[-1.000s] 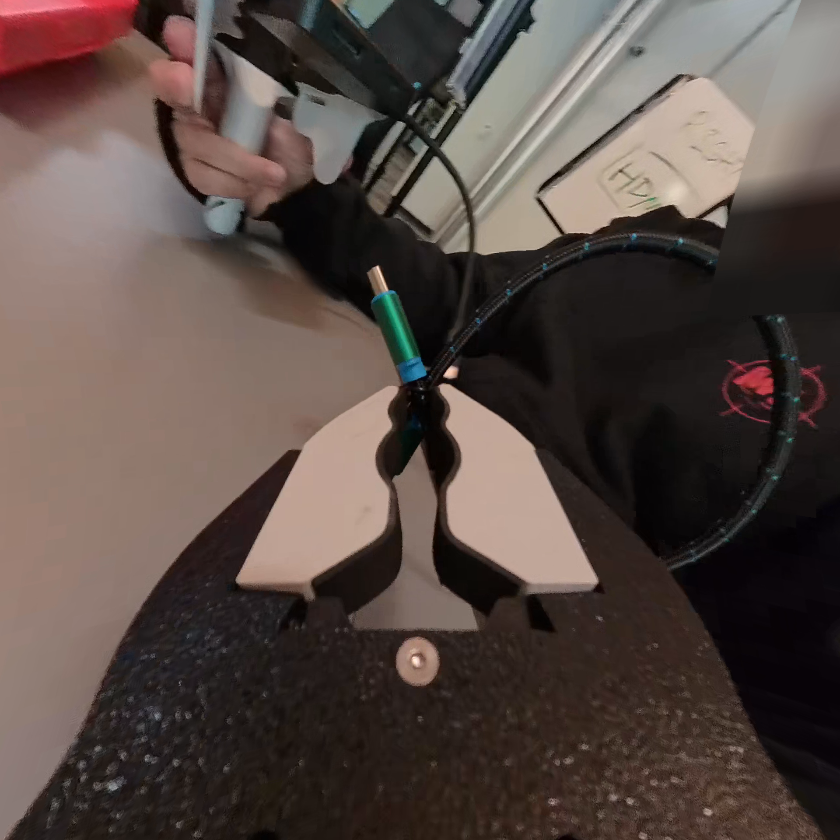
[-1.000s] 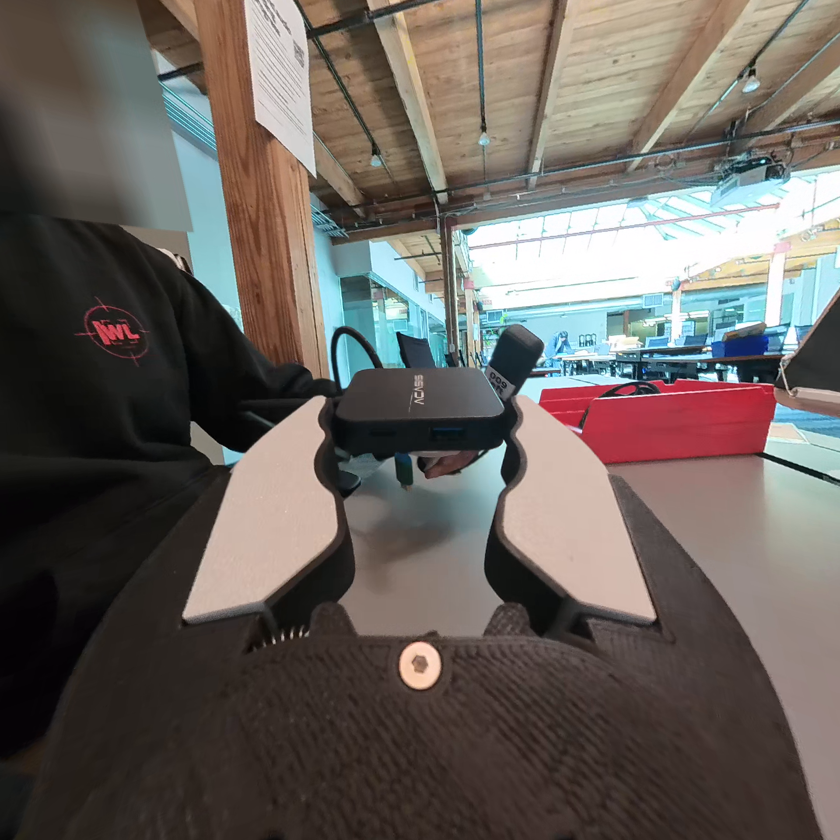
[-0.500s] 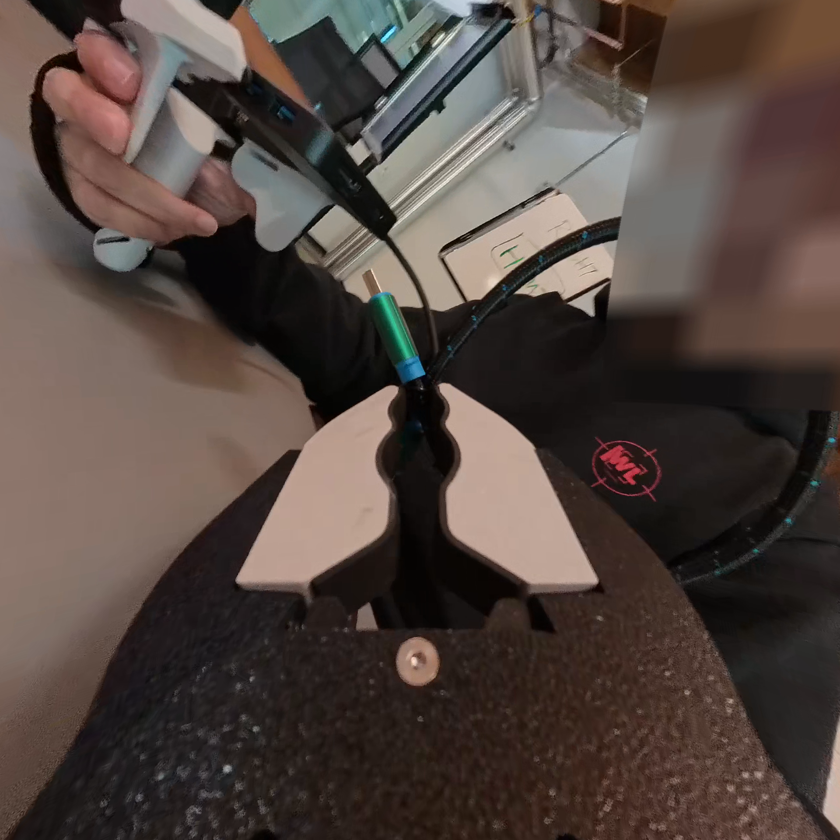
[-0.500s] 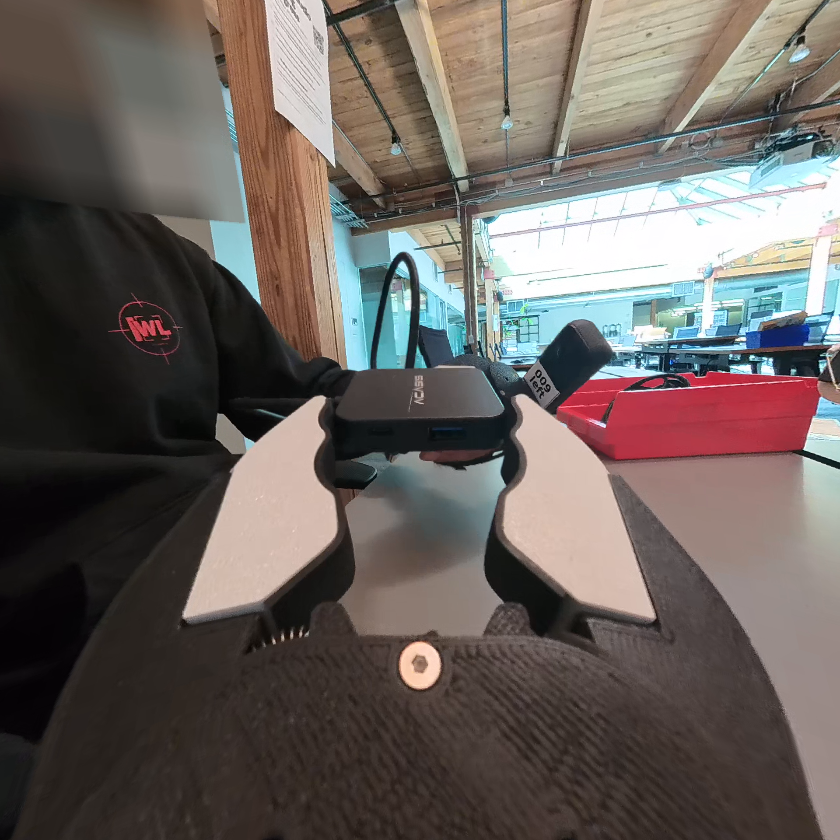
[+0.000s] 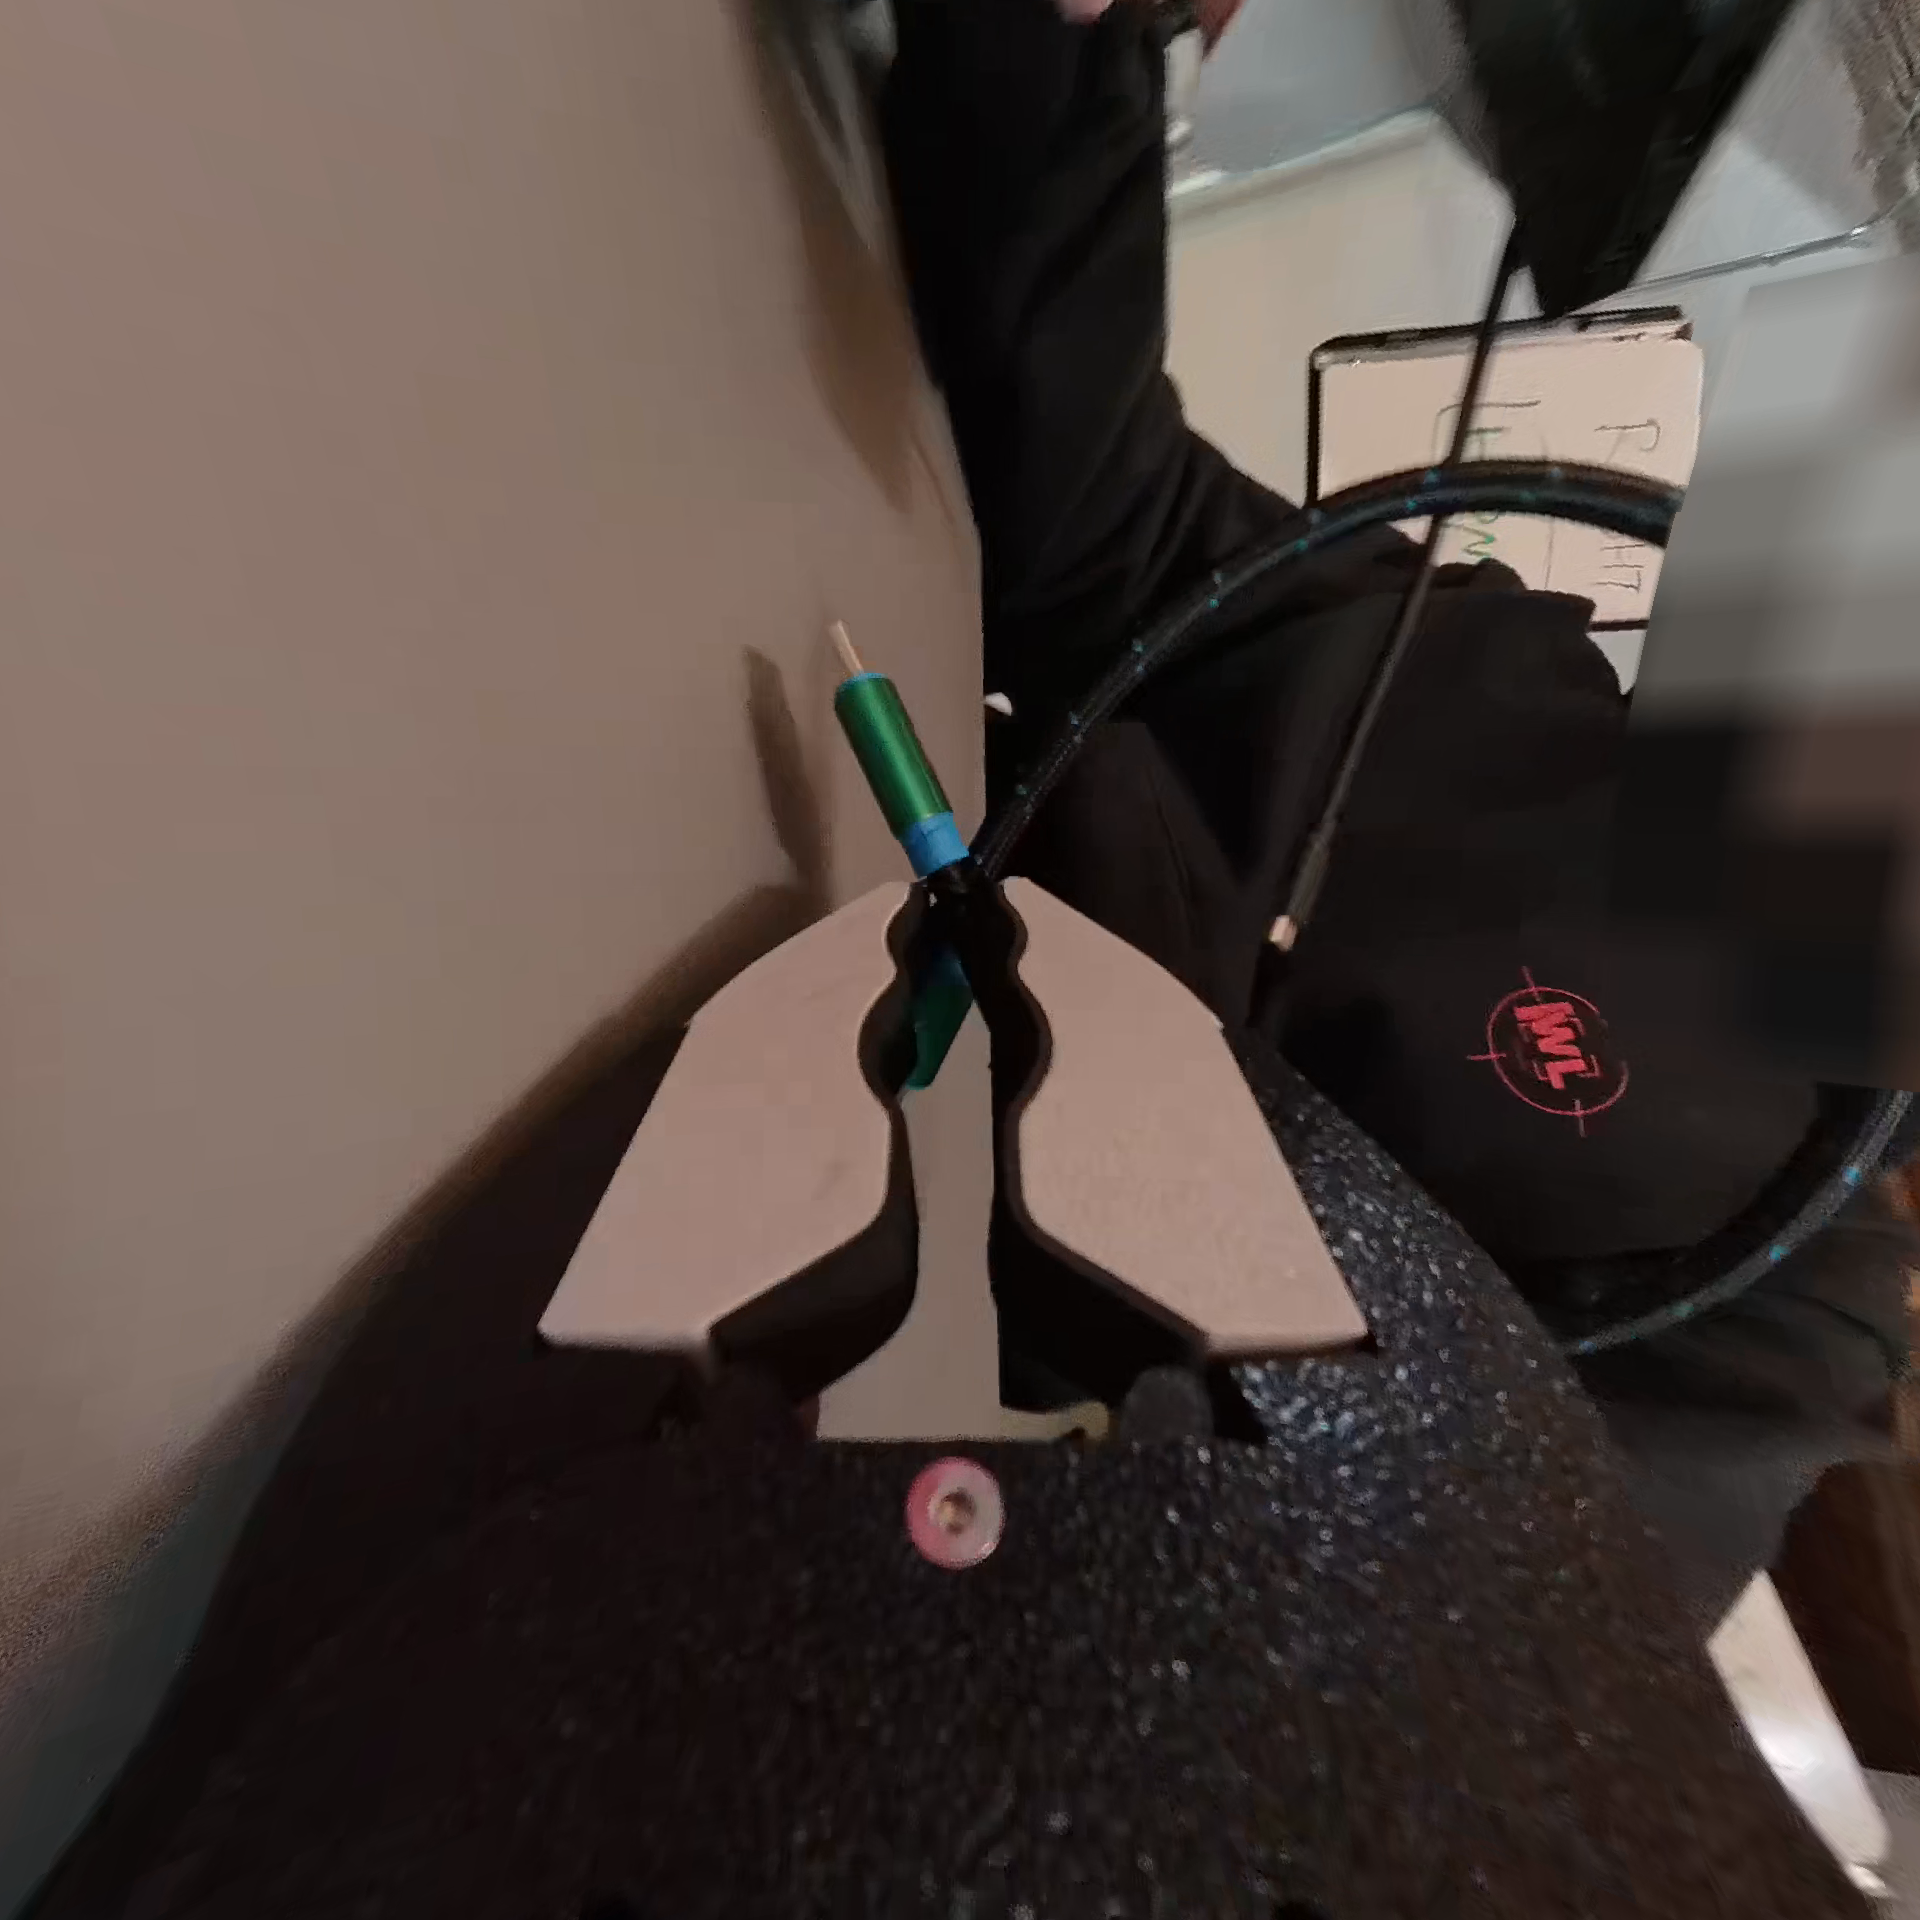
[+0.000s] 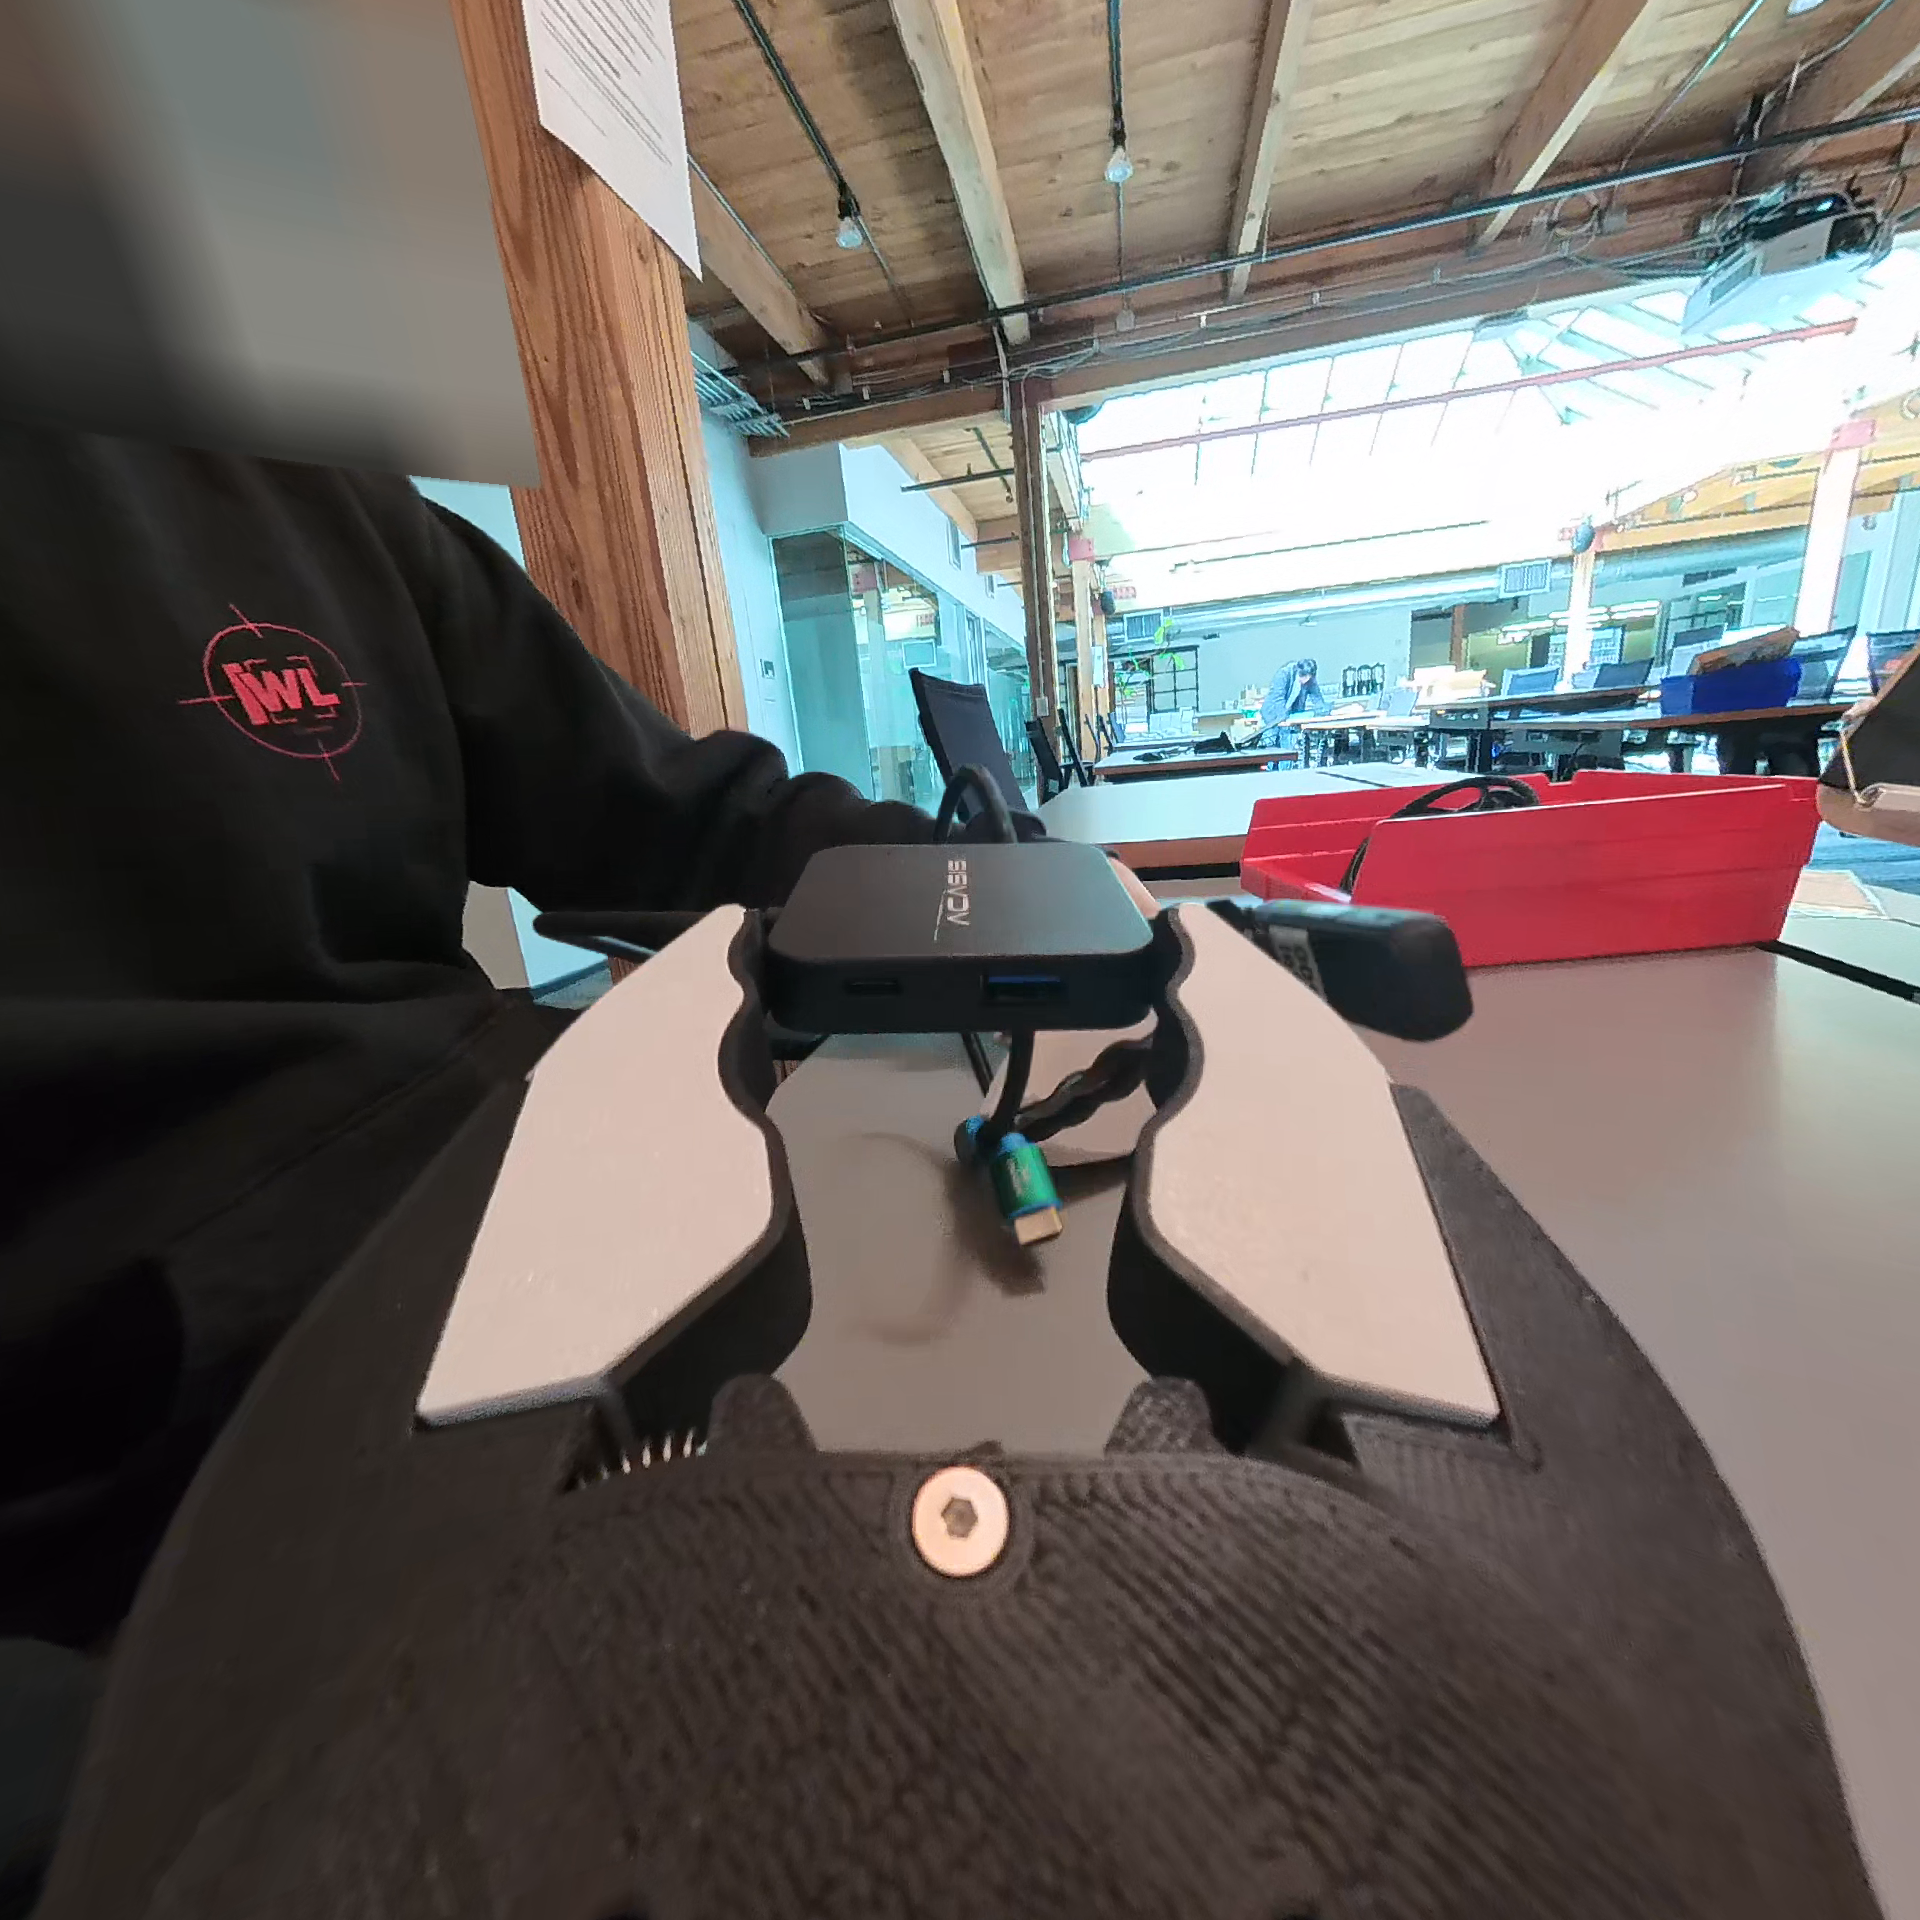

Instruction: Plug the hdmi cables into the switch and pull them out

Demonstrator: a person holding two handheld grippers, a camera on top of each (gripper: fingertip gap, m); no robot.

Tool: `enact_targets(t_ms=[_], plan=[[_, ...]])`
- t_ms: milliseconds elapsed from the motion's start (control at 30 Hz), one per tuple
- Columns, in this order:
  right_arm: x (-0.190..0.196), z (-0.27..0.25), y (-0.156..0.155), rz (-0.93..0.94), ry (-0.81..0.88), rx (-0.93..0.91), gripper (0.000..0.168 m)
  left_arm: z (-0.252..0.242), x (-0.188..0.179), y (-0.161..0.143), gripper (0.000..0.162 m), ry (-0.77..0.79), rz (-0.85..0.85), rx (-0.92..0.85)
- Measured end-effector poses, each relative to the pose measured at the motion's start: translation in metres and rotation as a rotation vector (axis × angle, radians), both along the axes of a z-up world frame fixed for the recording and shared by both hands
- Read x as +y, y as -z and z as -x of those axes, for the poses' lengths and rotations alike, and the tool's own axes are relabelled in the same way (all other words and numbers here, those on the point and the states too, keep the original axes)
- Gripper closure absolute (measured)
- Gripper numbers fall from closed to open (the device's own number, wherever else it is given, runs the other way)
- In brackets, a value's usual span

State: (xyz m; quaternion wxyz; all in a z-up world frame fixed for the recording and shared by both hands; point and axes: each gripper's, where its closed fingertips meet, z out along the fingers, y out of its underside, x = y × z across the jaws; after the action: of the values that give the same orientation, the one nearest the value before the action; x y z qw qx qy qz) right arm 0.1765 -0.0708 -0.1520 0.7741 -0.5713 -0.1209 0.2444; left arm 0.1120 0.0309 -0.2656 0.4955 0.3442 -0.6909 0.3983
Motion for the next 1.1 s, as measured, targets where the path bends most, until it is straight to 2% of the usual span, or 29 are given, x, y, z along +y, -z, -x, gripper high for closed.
enact_targets(t_ms=[133, 233, 400, 833, 1100], plan=[[0.001, 0.002, 0.002, 0.015, -0.016, -0.002, 0.097, -0.003, -0.008, -0.045, 0.152, -0.003, 0.194, -0.089], [-0.001, 0.003, -0.002, -0.01, -0.034, 0.012, 0.097, -0.003, -0.018, -0.082, 0.152, -0.008, 0.275, -0.137], [0.0, 0.004, -0.002, -0.01, -0.032, 0.005, 0.097, 0.004, -0.036, -0.111, 0.152, 0.038, 0.267, -0.202], [0.006, 0.015, 0.001, -0.014, -0.042, -0.065, 0.097, -0.003, -0.037, -0.103, 0.152, 0.049, 0.238, -0.113], [0.01, 0.023, 0.01, 0.065, -0.06, -0.12, 0.097, 0.004, -0.033, -0.095, 0.152, 0.102, 0.235, -0.036]])
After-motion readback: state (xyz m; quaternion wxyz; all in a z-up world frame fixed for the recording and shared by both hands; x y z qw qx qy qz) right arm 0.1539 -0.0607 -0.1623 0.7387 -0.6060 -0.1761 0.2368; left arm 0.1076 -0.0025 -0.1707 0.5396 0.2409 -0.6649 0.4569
